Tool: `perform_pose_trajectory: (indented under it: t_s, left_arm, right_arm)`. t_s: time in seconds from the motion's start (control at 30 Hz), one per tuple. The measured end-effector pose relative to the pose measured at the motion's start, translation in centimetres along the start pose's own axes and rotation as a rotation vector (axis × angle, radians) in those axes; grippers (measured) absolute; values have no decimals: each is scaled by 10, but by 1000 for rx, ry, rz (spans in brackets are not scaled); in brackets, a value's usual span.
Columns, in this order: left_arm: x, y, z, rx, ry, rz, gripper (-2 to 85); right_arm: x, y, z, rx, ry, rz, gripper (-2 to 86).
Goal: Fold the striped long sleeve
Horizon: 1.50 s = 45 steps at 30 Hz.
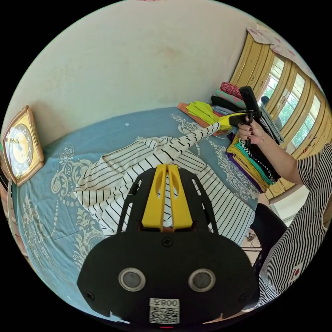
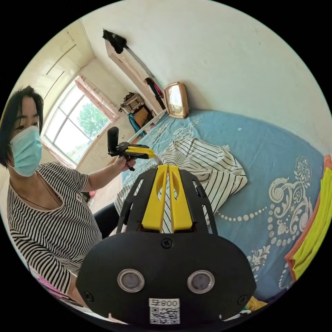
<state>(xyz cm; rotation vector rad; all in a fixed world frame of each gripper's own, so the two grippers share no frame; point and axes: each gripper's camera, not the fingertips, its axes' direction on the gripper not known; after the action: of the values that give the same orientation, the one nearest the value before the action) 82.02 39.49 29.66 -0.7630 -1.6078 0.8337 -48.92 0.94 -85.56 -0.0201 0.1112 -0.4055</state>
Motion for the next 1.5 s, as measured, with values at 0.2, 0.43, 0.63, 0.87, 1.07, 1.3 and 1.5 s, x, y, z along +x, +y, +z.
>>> perform_pose_trajectory:
  t_s: [0.2, 0.43, 0.63, 0.87, 1.07, 1.3, 1.5]
  left_arm:
    - [-13, 61, 76, -222, 102, -128, 18]
    - [-41, 119, 54, -95, 113, -257, 34]
    - [-96, 180, 30, 22, -99, -530, 60]
    - [-135, 218, 57, -31, -142, -602, 49]
    - [-151, 258, 60, 28, -137, -608, 12]
    - [-169, 308, 64, 105, -74, -618, 4]
    - [-183, 342, 73, 156, -28, -629, 3]
  right_arm:
    - [42, 52, 72, -204, 15, 315, 1]
    - [-5, -4, 56, -94, 12, 268, 1]
    - [-43, -104, 112, -170, 40, 208, 4]
    - [-110, -289, 202, -142, 108, 39, 29]
    - [-156, -443, 291, -206, 131, -68, 53]
    - [-196, -552, 361, -304, 226, -117, 53]
    - [-217, -603, 373, -346, 267, -104, 10]
